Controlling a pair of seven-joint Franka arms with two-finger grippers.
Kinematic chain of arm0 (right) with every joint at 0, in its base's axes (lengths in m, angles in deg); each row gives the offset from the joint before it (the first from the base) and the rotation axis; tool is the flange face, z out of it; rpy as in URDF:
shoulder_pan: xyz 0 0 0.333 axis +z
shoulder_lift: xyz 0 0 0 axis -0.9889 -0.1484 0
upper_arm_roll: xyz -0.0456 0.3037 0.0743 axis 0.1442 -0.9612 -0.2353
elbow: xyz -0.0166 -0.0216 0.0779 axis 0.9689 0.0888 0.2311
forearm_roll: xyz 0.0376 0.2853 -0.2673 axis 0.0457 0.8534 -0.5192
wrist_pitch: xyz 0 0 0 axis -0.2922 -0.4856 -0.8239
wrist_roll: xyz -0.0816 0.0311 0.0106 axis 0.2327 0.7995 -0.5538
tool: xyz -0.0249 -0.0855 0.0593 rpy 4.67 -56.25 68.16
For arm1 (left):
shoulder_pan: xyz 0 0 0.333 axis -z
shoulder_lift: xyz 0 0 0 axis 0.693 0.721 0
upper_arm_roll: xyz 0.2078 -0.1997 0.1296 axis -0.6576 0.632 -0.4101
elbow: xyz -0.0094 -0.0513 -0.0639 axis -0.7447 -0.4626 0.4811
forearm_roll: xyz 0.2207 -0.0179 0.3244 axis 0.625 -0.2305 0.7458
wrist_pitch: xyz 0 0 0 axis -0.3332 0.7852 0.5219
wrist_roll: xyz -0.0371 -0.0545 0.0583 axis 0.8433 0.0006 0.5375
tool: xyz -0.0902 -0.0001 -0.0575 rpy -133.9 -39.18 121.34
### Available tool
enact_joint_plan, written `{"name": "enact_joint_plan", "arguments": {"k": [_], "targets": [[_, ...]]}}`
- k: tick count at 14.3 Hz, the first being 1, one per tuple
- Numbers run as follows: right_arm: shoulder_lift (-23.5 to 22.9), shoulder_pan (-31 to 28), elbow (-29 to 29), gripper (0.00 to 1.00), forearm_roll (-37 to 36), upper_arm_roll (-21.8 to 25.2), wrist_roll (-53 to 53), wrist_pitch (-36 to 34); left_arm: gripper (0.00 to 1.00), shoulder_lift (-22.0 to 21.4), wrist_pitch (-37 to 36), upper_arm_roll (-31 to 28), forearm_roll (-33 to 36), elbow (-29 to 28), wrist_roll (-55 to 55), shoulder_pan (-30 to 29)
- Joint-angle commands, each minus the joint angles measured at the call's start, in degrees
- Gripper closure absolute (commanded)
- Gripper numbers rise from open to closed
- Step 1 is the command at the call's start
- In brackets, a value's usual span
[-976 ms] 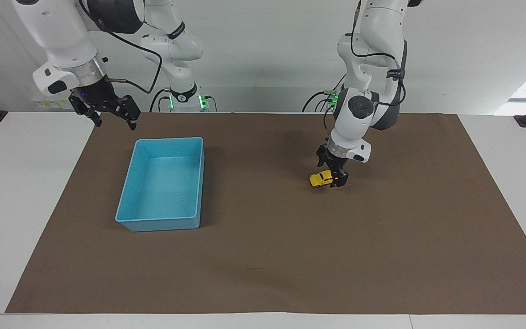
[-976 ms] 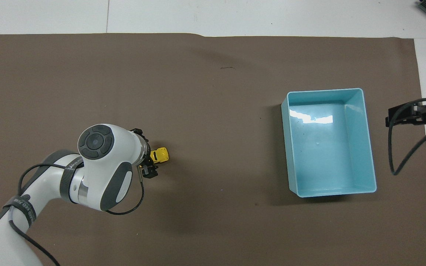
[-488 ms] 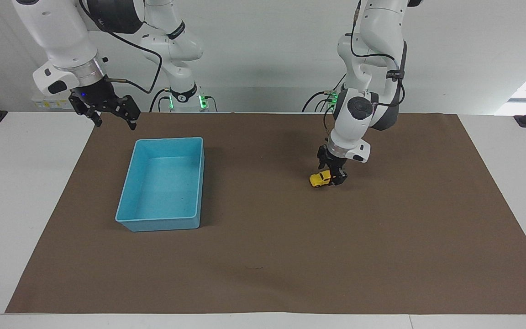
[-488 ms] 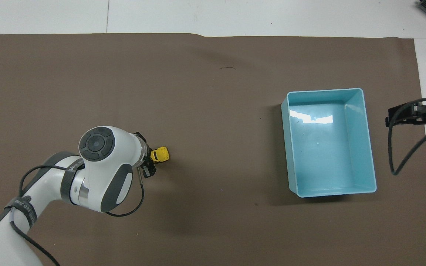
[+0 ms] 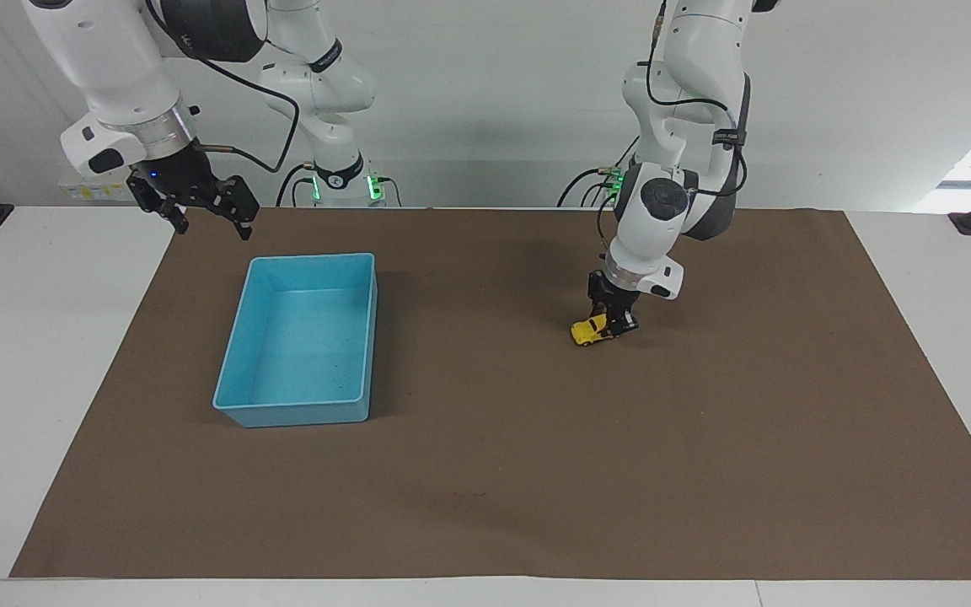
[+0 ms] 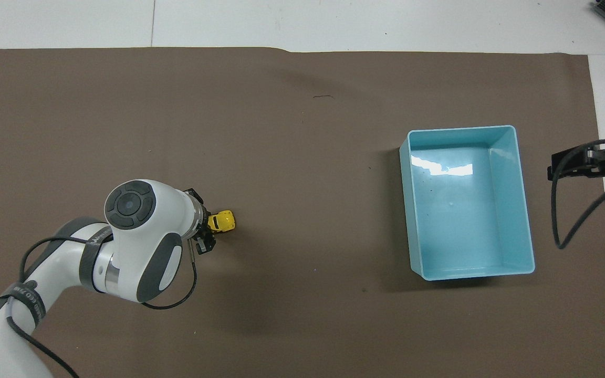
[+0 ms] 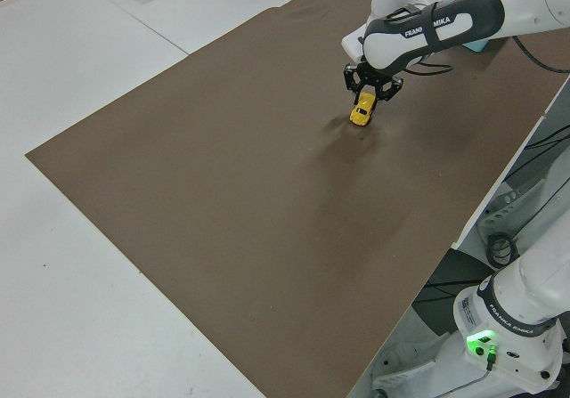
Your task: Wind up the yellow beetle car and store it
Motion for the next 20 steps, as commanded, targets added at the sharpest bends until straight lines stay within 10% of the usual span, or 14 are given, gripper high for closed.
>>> {"name": "enact_joint_plan", "arguments": {"k": [1, 15, 16, 18, 20], "targets": [[1.06, -0.71, 1.19, 0.00, 0.26, -0.58, 1.12, 1.01, 0.76, -1.22, 1.21, -0.57, -0.54, -3.51, -7.54, -4.52], [1.06, -0.71, 1.19, 0.00, 0.26, -0.58, 1.12, 1.01, 0.73, -1.13, 1.04, -0.57, 0.16, -3.69, -15.56, -10.43], [1.06, -0.71, 1.19, 0.00, 0.26, -0.58, 1.12, 1.01, 0.68, -1.13, 1.04, -0.57, 0.16, -3.69, -15.56, -10.43], [1.06, -0.71, 1.19, 0.00, 0.26, -0.58, 1.12, 1.01, 0.00, -0.70, -0.88, -0.57, 0.25, -2.47, -15.48, -10.43], [1.06, -0.71, 1.19, 0.00, 0.26, -0.58, 1.03, 1.01, 0.00, -0.78, -6.31, -0.57, 0.42, 2.87, -15.48, -10.43]]}}
